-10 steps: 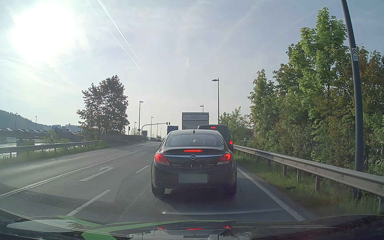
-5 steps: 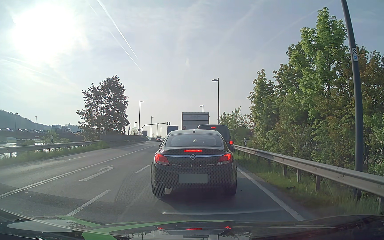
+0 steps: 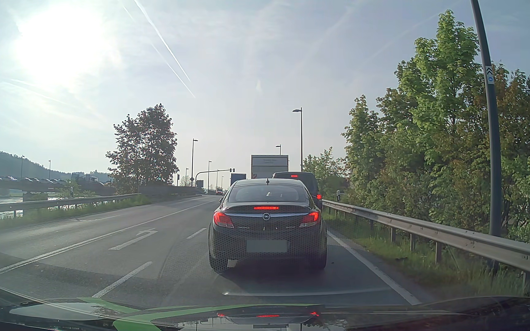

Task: Follow the waypoints while adhering to traffic rules and regulations

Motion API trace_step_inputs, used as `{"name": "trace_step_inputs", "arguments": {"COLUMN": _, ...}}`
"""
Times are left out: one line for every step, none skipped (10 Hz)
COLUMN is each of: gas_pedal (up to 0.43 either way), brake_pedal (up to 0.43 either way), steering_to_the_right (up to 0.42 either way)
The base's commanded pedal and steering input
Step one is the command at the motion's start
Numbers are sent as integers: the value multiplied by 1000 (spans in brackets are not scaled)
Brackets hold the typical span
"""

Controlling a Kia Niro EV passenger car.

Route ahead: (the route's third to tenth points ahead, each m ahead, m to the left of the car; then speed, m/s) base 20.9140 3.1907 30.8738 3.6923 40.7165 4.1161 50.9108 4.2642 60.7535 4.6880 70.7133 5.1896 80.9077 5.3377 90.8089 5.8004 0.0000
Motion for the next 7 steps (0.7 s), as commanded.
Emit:
{"name": "trace_step_inputs", "arguments": {"gas_pedal": 0, "brake_pedal": 268, "steering_to_the_right": -1}}
{"name": "trace_step_inputs", "arguments": {"gas_pedal": 0, "brake_pedal": 268, "steering_to_the_right": -1}}
{"name": "trace_step_inputs", "arguments": {"gas_pedal": 0, "brake_pedal": 268, "steering_to_the_right": 0}}
{"name": "trace_step_inputs", "arguments": {"gas_pedal": 0, "brake_pedal": 268, "steering_to_the_right": -1}}
{"name": "trace_step_inputs", "arguments": {"gas_pedal": 0, "brake_pedal": 268, "steering_to_the_right": 0}}
{"name": "trace_step_inputs", "arguments": {"gas_pedal": 0, "brake_pedal": 268, "steering_to_the_right": -1}}
{"name": "trace_step_inputs", "arguments": {"gas_pedal": 0, "brake_pedal": 268, "steering_to_the_right": -1}}
